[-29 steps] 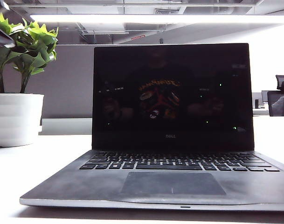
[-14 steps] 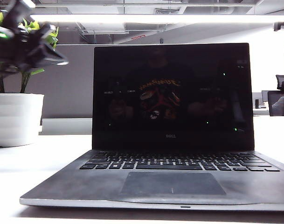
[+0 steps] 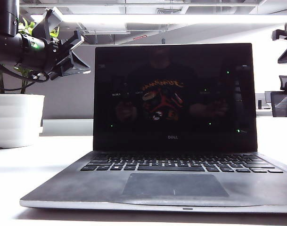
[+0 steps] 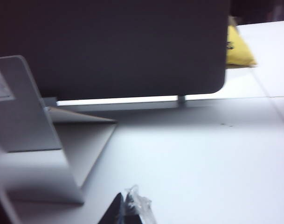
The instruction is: Close the laptop lid.
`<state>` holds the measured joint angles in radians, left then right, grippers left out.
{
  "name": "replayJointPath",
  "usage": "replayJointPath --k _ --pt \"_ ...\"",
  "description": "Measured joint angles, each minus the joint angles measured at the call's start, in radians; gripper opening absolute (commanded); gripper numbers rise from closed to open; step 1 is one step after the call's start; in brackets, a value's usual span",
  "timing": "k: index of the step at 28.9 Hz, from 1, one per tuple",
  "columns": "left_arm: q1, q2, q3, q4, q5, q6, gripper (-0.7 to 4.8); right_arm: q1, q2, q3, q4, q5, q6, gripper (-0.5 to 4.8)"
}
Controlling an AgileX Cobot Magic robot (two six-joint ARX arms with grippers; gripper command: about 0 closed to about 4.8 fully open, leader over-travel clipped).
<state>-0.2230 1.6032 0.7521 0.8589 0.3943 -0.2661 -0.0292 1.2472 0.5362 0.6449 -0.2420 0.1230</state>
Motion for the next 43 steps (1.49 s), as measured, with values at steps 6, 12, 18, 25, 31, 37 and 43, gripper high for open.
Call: replayJointPath --k 6,12,18,25,31,37,43 --pt "0.0 0.003 0.001 -0.005 0.007 0.003 -0.06 0.002 0.078 0.072 0.0 -0.133 0.0 -0.04" --pt "0.01 0.004 0.001 -0.032 0.128 0.026 -0.06 0.0 0.164 0.194 -0.063 -0.302 -0.046 -0.04" --pt "0.089 0.005 0.008 -0.034 0.309 0.025 -0.06 -0.054 0.165 0.2 -0.086 -0.455 -0.051 -0.04" --pt "0.117 0.117 0.195 -0.135 0.584 0.013 -0.05 -0.07 0.165 0.2 -0.097 -0.526 -0.053 -0.04" --pt "0.118 0.2 0.28 -0.165 0.732 -0.069 -0.05 -0.079 0.166 0.2 -0.098 -0.568 -0.053 -0.04" --pt "0.122 0.199 0.28 -0.165 0.766 -0.079 -0.05 -0.08 0.181 0.202 -0.102 -0.612 -0.054 -0.04" --pt "0.123 0.199 0.28 -0.198 0.771 -0.088 -0.05 -0.083 0.192 0.26 -0.16 -0.663 -0.057 -0.04"
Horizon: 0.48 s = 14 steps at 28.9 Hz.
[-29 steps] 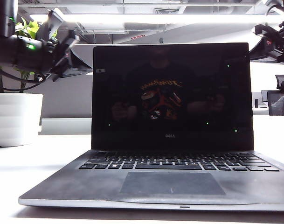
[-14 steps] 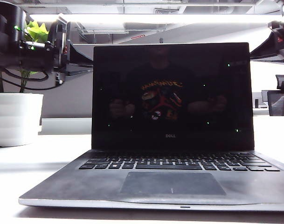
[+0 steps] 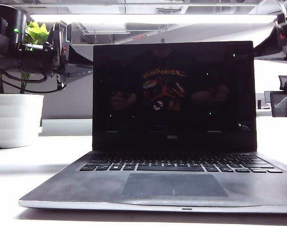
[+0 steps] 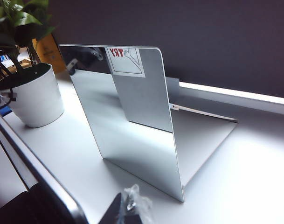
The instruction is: Close the laptop lid.
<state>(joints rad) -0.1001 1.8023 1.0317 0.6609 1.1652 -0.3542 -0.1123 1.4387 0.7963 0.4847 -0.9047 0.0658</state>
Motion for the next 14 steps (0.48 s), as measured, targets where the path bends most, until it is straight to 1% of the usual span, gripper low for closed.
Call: replayJointPath --k 3,7,11,14 --pt "0.002 0.0 0.0 -0.023 0.037 -0.015 -0.05 -0.002 0.0 0.015 -0.03 -0.029 0.0 -0.04" --pt "0.002 0.0 0.0 -0.023 0.079 -0.061 -0.05 -0.002 0.0 0.016 -0.07 -0.043 -0.001 -0.04" --pt "0.002 0.0 0.0 -0.023 0.117 -0.097 -0.05 -0.004 0.0 0.016 -0.117 -0.084 -0.001 -0.04" --pt "0.002 0.0 0.0 -0.023 0.161 -0.142 -0.05 -0.006 0.0 0.016 -0.147 -0.128 -0.001 -0.04"
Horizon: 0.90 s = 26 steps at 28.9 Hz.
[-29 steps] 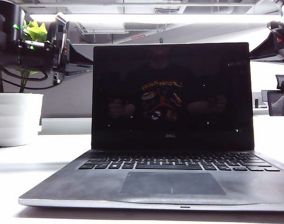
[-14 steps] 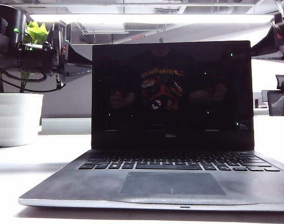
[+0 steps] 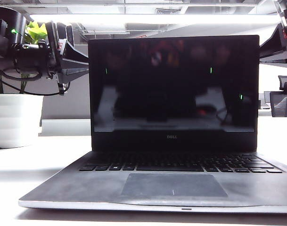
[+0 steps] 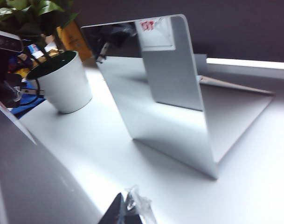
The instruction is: Close the laptop lid.
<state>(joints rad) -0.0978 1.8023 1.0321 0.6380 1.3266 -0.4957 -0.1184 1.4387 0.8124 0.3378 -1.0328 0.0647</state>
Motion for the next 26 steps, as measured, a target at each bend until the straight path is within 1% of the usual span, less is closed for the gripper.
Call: replayJointPath --k 3,7,11,14,17,26 --pt "-0.002 0.0 0.0 0.0 0.04 -0.053 -0.05 0.0 0.0 0.0 -0.036 -0.03 0.006 -0.04" --pt "-0.003 0.0 0.0 -0.002 0.062 -0.116 -0.05 0.0 0.0 0.001 -0.115 -0.032 0.018 -0.04" --pt "-0.003 0.0 0.0 -0.058 0.122 -0.153 -0.05 0.0 0.0 0.002 -0.179 -0.054 0.02 -0.04" --pt "-0.003 0.0 0.0 -0.13 0.15 -0.153 -0.05 0.0 0.0 0.002 -0.198 -0.072 0.053 -0.04" --pt "-0.004 0.0 -0.005 -0.19 0.157 -0.145 -0.05 0.0 0.0 0.003 -0.226 -0.09 0.067 -0.04" --pt "-0.009 0.0 -0.088 -0.284 0.166 -0.073 -0.05 0.007 -0.001 0.003 -0.41 -0.142 0.062 -0.04"
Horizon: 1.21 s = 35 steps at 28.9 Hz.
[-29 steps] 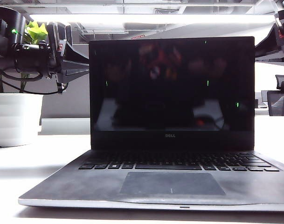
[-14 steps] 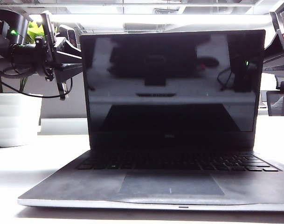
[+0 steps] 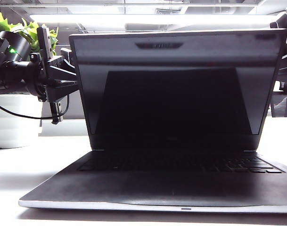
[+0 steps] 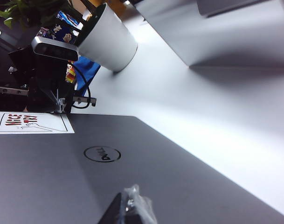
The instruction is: Close the laptop lid.
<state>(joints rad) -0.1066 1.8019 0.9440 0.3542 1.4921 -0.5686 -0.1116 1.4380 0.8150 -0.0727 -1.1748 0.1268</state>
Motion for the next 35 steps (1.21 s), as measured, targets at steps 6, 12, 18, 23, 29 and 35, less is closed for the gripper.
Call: replayJointPath --k 6,12,18,23,29,35 --pt "0.0 0.0 -0.006 -0.072 0.023 0.059 -0.05 0.002 -0.001 0.0 -0.19 -0.007 -0.112 -0.04" --pt "0.0 0.0 -0.006 -0.314 -0.003 0.254 -0.05 0.006 -0.002 -0.002 -0.346 0.004 -0.222 -0.04" --pt "-0.015 0.0 -0.006 -0.624 -0.071 0.533 -0.05 0.04 -0.005 -0.078 -0.372 0.018 -0.23 -0.04" --pt "-0.026 0.0 -0.006 -0.752 -0.142 0.639 -0.05 0.056 -0.004 -0.139 -0.391 0.069 -0.23 -0.04" --pt "-0.041 0.002 -0.011 -0.826 -0.307 0.705 -0.05 0.056 -0.004 -0.145 -0.428 0.168 -0.229 -0.04" --pt "-0.044 0.003 -0.019 -0.845 -0.398 0.71 -0.05 0.056 -0.003 -0.158 -0.444 0.242 -0.229 -0.04"
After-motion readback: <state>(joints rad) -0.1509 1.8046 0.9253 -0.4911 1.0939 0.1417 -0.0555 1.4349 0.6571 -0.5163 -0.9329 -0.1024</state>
